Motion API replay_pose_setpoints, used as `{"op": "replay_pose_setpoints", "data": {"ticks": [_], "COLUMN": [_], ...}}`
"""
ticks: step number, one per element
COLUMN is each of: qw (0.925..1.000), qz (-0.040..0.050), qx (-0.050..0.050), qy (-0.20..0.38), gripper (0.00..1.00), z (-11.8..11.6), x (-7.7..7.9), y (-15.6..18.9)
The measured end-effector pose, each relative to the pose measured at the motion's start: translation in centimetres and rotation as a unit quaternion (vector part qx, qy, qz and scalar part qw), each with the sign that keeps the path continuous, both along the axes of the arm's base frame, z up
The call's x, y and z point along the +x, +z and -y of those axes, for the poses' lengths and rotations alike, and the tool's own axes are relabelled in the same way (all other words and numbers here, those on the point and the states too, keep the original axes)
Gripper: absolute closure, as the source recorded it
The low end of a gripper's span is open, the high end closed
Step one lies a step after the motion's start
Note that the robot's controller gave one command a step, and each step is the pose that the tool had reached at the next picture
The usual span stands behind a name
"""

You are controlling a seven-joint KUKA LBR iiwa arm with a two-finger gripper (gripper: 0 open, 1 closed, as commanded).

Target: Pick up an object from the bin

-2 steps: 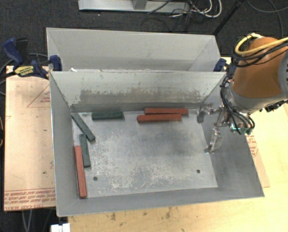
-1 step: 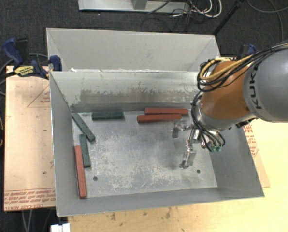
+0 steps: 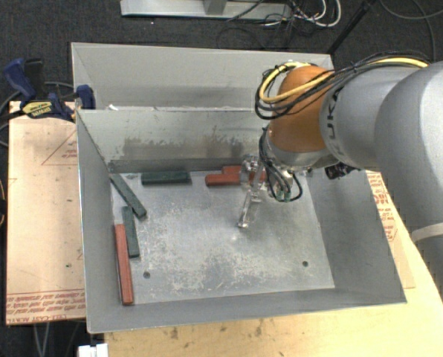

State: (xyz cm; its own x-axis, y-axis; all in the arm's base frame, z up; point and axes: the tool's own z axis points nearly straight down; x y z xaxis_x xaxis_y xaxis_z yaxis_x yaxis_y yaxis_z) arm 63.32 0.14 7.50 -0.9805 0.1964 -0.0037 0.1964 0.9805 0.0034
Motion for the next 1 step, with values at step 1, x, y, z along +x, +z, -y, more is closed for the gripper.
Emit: {"op": "replay_pose_setpoints", "data": {"ticks": [1], "qw": [0.9956], "qz": [-0.0041], "qx": [-0.001], "qy": [-0.094], "gripper": [0.0], "z": [-6.79], "x": [1.87], "y": [-0.37]}}
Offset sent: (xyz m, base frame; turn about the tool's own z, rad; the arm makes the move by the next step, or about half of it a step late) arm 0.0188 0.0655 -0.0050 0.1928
